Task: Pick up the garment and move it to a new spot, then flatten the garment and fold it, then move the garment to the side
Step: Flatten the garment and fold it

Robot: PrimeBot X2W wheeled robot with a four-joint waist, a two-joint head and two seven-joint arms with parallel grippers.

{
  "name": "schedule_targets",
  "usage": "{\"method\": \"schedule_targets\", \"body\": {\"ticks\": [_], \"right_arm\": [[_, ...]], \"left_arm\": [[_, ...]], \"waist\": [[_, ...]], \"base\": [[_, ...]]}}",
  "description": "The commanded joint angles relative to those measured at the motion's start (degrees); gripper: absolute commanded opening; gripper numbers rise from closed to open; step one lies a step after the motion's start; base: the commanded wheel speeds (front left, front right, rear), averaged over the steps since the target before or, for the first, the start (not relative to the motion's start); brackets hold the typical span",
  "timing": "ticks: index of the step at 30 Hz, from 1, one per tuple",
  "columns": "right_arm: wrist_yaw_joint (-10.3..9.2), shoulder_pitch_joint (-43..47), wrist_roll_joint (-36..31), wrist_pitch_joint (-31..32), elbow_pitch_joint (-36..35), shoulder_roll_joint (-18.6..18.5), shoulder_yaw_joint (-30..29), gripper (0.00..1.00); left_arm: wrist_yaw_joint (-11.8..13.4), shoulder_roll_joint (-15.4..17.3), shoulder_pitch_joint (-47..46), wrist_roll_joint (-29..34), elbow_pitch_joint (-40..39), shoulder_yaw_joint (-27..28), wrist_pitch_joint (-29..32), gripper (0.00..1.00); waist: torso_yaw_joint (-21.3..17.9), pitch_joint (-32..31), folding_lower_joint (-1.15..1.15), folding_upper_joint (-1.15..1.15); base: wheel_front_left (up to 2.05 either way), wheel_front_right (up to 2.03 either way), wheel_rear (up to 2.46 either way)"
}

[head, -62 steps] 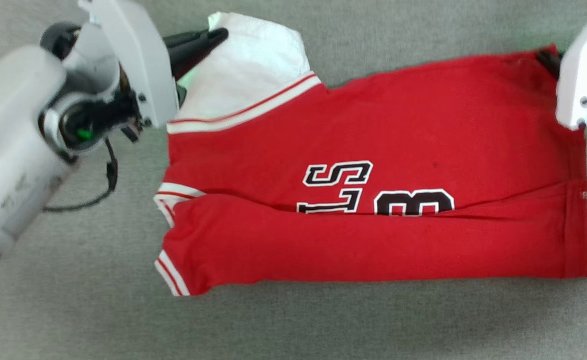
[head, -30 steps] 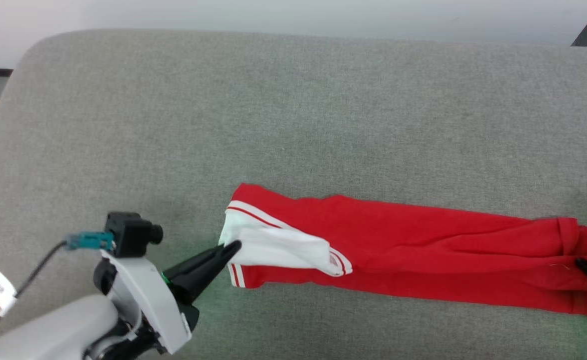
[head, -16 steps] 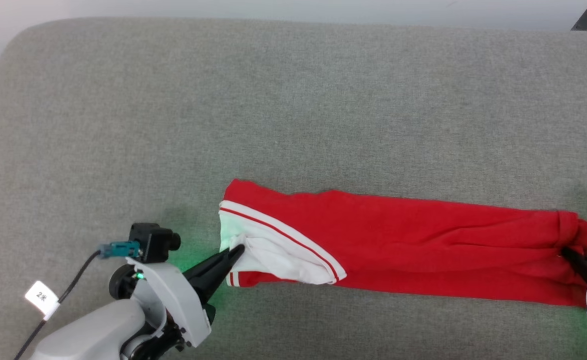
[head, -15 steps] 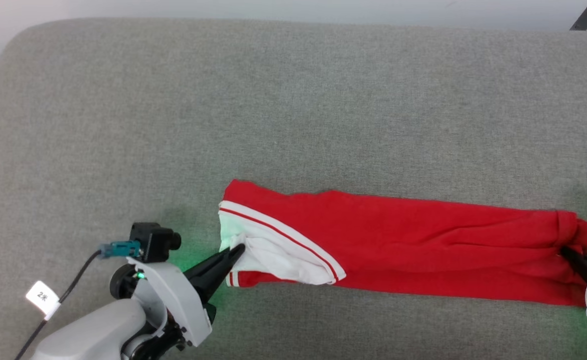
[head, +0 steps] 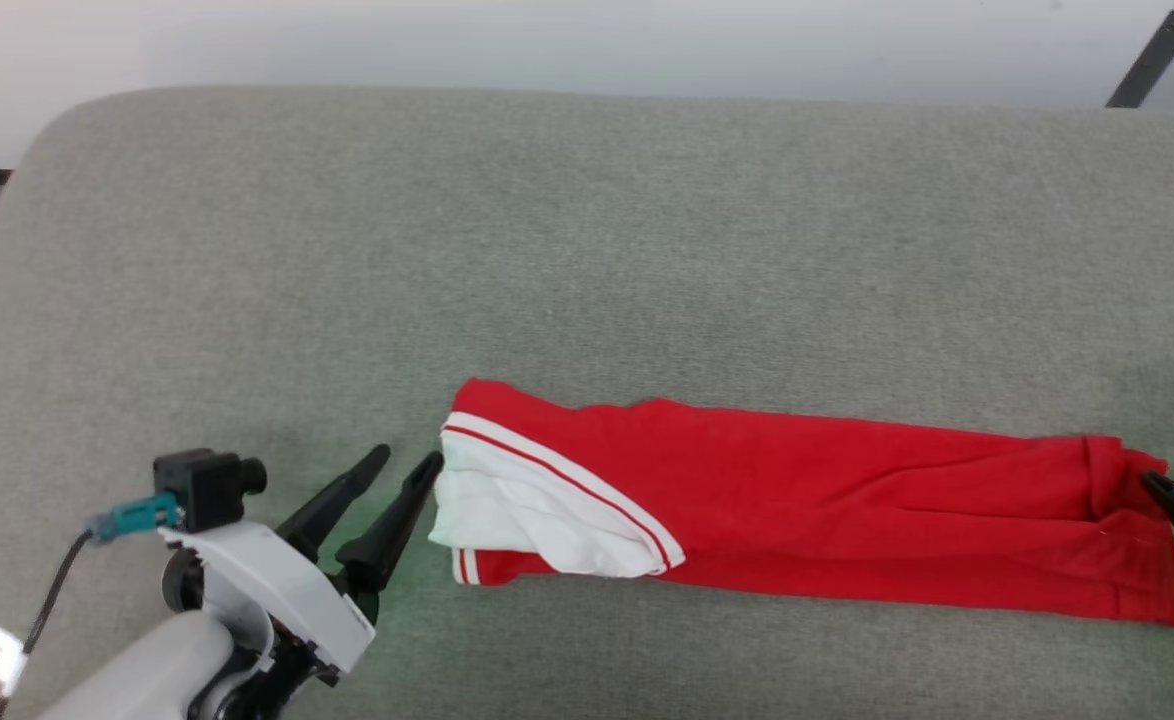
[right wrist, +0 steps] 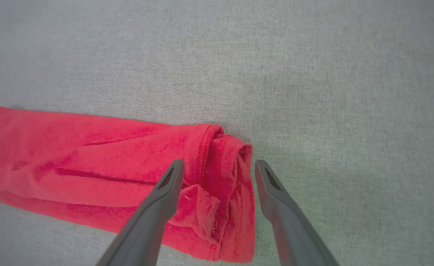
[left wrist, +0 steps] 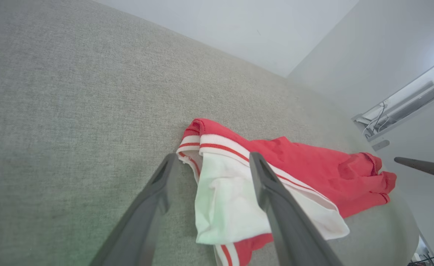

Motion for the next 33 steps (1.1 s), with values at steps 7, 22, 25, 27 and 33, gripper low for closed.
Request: {"method": "schedule_targets", "body": {"ticks": [7, 22, 25, 27, 33], "right_arm": [[0.01, 3.11, -0.51, 7.90, 1.50, 0.58, -5.82, 1.00], [0.01, 1.23, -4.14, 15.88, 8.60, 4.13, -11.10, 1.00], [0.01, 1.13, -5.31, 17.29, 9.86, 5.21, -11.15, 1.00], [0.01, 0.97, -6.10, 17.66, 10.50, 5.85, -11.21, 1.00], [0.01, 1.76, -7.74, 17.48, 11.79, 7.05, -11.10, 0.42]], "left_arm": [[3.47, -6.68, 10.78, 8.97, -3.74, 14.97, -0.10, 1.00], [3.47, -20.64, 23.72, 42.53, -6.26, 37.89, -0.11, 1.00], [2.48, -22.34, 24.19, 47.95, -7.44, 40.62, -0.11, 1.00], [1.64, -22.97, 24.36, 51.42, -8.08, 41.64, -0.11, 1.00], [0.43, -25.05, 24.69, 55.83, -7.24, 43.60, -0.11, 1.00]], "waist": [[3.66, -0.35, 0.00, 0.00], [11.00, -1.08, 0.00, 0.00], [11.57, -1.16, 0.00, 0.00], [11.77, -1.12, 0.00, 0.00], [11.74, -0.81, 0.00, 0.00]], "base": [[0.00, 0.00, 0.00], [0.00, 0.00, 0.00], [0.00, 0.00, 0.00], [0.00, 0.00, 0.00], [0.00, 0.00, 0.00]]}}
